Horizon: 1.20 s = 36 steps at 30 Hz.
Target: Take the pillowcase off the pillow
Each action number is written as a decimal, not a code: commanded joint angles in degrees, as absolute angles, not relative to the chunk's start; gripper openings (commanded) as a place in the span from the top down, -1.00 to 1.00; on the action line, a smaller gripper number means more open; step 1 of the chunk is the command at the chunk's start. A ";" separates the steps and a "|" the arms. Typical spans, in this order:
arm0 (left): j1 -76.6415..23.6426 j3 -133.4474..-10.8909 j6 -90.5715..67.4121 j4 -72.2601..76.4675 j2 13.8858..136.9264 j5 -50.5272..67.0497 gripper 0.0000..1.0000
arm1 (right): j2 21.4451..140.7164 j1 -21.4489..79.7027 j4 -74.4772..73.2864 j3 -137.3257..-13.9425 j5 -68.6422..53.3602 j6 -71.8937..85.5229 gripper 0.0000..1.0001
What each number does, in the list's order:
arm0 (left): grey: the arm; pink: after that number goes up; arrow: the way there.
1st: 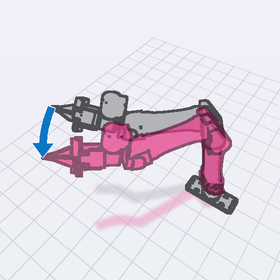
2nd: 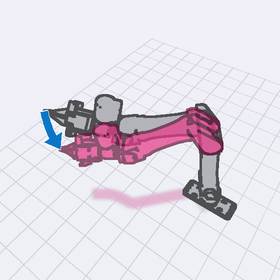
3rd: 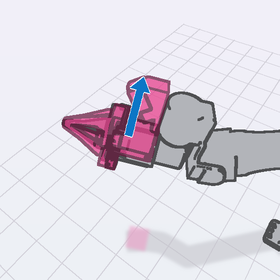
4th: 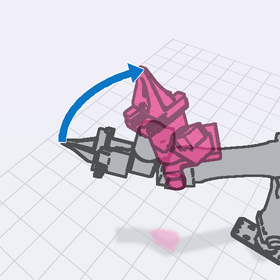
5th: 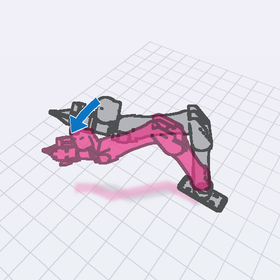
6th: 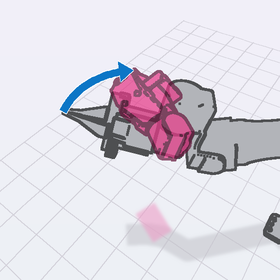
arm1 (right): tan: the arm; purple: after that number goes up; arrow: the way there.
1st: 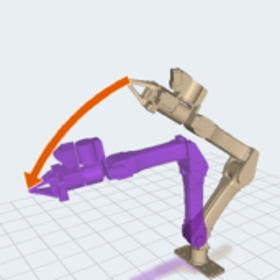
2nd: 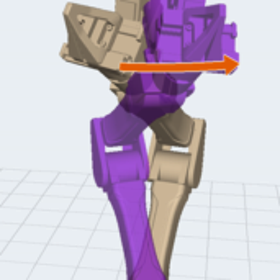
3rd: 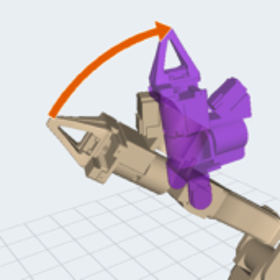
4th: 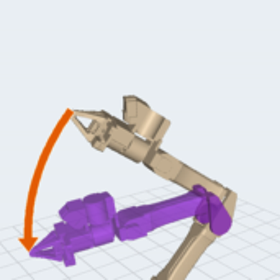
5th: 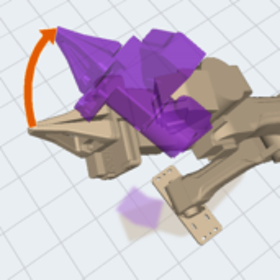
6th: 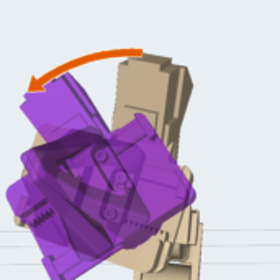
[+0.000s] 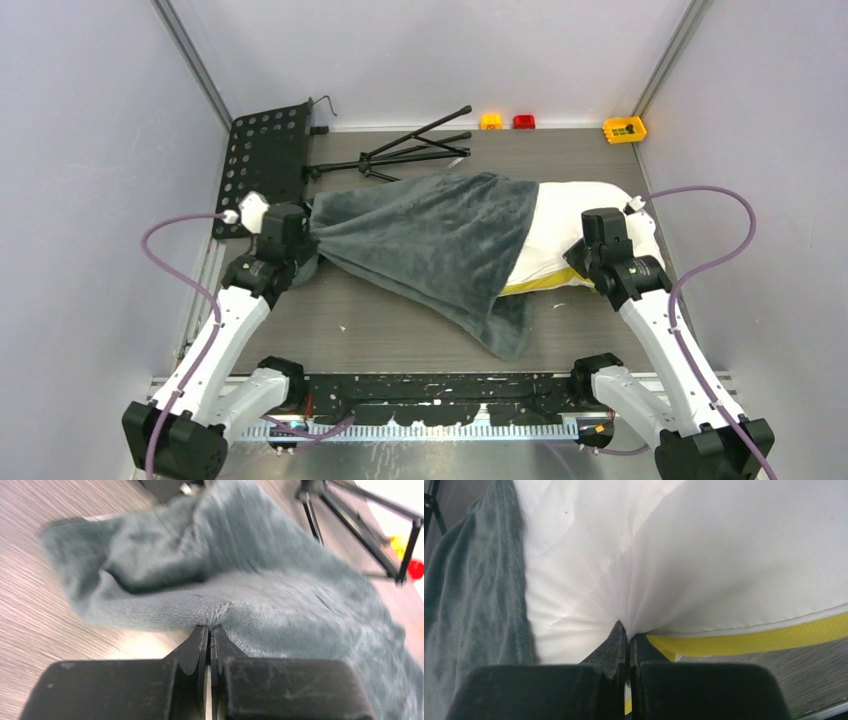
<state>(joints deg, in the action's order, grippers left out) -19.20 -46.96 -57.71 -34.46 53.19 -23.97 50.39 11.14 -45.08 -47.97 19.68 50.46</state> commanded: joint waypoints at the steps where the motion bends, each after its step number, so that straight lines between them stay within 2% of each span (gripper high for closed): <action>1: -8.54 -50.07 -49.55 -37.99 53.82 -26.30 1.00 | 48.18 9.70 -44.21 -51.86 31.39 52.48 1.00; 5: -3.14 -52.54 -49.31 -38.67 55.32 -24.12 1.00 | 48.51 9.13 -45.43 -52.87 32.74 52.79 1.00; 13: -2.28 -57.49 -47.57 -40.58 55.27 -30.22 1.00 | 48.12 8.23 -49.29 -53.55 37.12 56.14 1.00; 16: -2.28 -58.09 -45.75 -39.69 54.98 -29.33 0.98 | 47.59 8.19 -47.61 -52.59 35.28 55.11 1.00; 17: -2.28 -58.13 -45.18 -39.38 55.18 -28.20 0.86 | 47.61 8.21 -46.69 -52.16 33.17 53.66 1.00; 18: -2.26 -58.00 -44.15 -38.51 55.27 -26.52 0.59 | 47.96 8.17 -44.95 -51.90 30.77 52.06 0.95; 19: -2.24 -57.82 -43.20 -37.41 55.49 -24.39 0.24 | 48.46 8.21 -44.45 -52.02 28.31 51.05 0.73; 21: -2.33 -57.93 -43.12 -37.10 56.01 -20.54 -0.41 | 49.92 8.11 -44.43 -52.75 24.54 49.74 -0.35; 22: -2.37 -58.25 -43.15 -37.52 56.34 -18.48 -0.62 | 50.59 8.17 -44.58 -53.26 22.03 48.76 -0.66; 23: -2.42 -58.68 -43.03 -37.87 56.61 -16.38 -0.74 | 51.30 8.12 -44.94 -53.94 20.61 47.85 -0.71; 25: -2.54 -59.26 -42.23 -38.25 56.93 -11.34 -0.82 | 52.38 8.15 -46.48 -55.52 19.03 46.85 -0.73; 30: -6.07 -58.23 -39.67 -36.25 56.88 4.47 -0.83 | 55.18 8.13 -52.44 -60.24 18.79 49.37 -0.76; 36: -12.72 -54.64 -39.16 -32.87 57.01 10.38 -0.82 | 56.86 8.13 -57.10 -62.88 17.58 53.06 -0.78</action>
<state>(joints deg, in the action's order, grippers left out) -9.54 -56.51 -41.04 -37.15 57.04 2.57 56.55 8.25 -53.30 -60.31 18.65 50.46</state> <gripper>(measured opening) 0.911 0.888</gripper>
